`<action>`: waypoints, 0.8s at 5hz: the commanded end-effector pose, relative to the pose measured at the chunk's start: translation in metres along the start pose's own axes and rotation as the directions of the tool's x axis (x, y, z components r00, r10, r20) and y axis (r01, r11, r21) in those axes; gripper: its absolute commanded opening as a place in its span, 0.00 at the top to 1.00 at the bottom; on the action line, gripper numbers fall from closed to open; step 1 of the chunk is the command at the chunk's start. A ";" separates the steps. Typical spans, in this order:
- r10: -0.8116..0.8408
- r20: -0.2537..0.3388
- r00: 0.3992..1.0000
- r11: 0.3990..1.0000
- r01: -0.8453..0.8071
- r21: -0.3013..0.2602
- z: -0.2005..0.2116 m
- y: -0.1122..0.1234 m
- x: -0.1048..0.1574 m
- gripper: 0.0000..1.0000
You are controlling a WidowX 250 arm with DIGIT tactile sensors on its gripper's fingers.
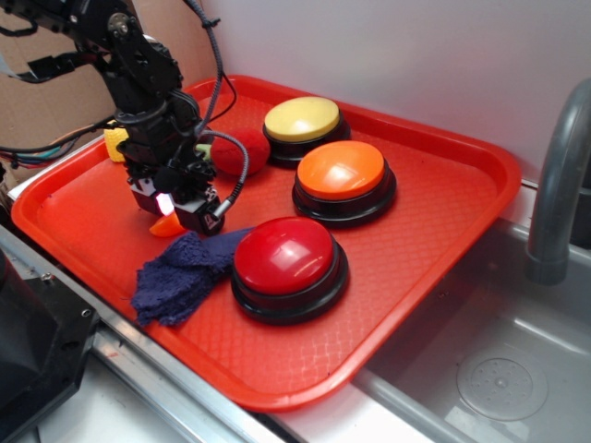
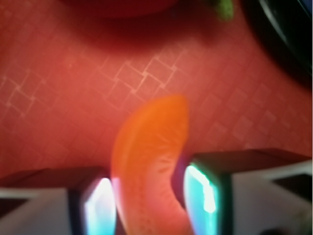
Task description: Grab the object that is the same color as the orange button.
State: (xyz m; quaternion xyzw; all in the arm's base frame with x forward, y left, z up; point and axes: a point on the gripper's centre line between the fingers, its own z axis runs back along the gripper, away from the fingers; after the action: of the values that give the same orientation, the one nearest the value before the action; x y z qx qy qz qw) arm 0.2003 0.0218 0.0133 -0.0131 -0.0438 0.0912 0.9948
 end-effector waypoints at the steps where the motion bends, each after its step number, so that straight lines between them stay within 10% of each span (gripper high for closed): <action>1: 0.025 0.016 1.000 1.000 -0.025 -0.009 0.004 0.003 0.003 1.00; 4: 0.116 0.039 0.993 0.993 -0.116 0.000 0.078 -0.002 0.006 1.00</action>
State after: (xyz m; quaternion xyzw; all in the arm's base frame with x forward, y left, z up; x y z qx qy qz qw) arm 0.1919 0.0190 0.0819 -0.0137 -0.0389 0.1432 0.9888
